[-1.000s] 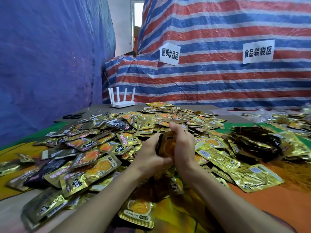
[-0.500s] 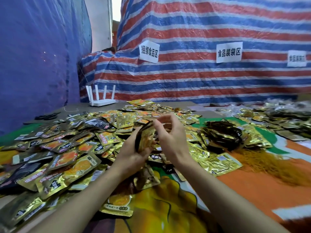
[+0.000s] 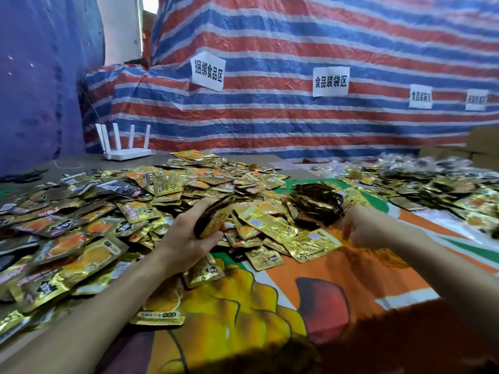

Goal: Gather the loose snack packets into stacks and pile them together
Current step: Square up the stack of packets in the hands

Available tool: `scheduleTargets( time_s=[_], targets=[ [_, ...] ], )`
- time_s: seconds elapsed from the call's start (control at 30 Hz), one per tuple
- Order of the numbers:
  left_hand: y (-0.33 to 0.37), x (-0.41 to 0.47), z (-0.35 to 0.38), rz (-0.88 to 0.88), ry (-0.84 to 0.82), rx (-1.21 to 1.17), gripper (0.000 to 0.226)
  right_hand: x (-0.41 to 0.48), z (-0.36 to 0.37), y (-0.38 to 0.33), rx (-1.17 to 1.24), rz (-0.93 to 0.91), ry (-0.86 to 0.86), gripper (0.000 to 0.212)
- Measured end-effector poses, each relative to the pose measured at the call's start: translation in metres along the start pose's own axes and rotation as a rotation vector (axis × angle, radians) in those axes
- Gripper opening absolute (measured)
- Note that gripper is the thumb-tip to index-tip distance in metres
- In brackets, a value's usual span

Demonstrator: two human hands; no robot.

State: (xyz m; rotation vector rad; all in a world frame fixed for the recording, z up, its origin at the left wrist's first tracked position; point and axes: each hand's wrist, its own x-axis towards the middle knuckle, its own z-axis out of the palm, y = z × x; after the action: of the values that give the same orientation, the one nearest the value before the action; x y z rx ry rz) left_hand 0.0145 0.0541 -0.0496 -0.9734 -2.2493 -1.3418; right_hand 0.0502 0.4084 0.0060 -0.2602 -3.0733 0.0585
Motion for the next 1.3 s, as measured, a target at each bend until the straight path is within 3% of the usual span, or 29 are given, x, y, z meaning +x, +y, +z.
scheduleTargets(
  time_s=[0.1,0.33,0.47,0.6,0.7,0.8,0.9,1.0,1.1,1.2,1.3],
  targets=[
    [-0.001,0.000,-0.002,0.011,0.004,-0.035,0.045,0.001,0.008,0.008,-0.055,-0.009,-0.061,0.027],
    [-0.001,-0.001,-0.004,-0.004,0.017,-0.088,0.041,-0.002,0.011,0.003,-0.075,-0.001,-0.017,0.018],
    [-0.002,0.000,-0.005,-0.021,0.042,-0.129,0.040,0.001,-0.004,0.005,0.057,0.056,0.067,0.009],
    [-0.001,-0.001,-0.006,-0.029,0.053,-0.131,0.041,0.007,-0.016,0.007,0.014,0.119,0.089,0.011],
    [-0.003,0.001,-0.004,-0.071,0.089,-0.207,0.037,0.013,-0.024,0.003,0.050,0.079,0.214,0.007],
    [-0.003,0.003,-0.005,-0.128,0.160,-0.287,0.033,0.013,-0.029,-0.023,0.302,-0.071,0.324,0.010],
    [0.001,0.005,-0.009,-0.174,0.239,-0.477,0.028,0.011,-0.025,-0.071,0.644,-0.250,0.304,0.007],
    [0.005,0.006,-0.015,-0.248,0.287,-0.650,0.031,0.018,-0.013,-0.120,0.973,-0.346,0.218,0.005],
    [0.007,0.009,-0.020,-0.379,0.312,-0.780,0.042,0.028,-0.003,-0.166,1.323,-0.392,0.015,0.008],
    [0.006,0.010,-0.029,-0.508,0.336,-0.802,0.032,0.038,0.011,-0.201,1.489,-0.428,-0.096,0.008],
    [0.001,0.009,-0.033,-0.562,0.338,-0.730,0.014,0.041,0.029,-0.219,1.560,-0.471,-0.029,0.010]
  ],
)
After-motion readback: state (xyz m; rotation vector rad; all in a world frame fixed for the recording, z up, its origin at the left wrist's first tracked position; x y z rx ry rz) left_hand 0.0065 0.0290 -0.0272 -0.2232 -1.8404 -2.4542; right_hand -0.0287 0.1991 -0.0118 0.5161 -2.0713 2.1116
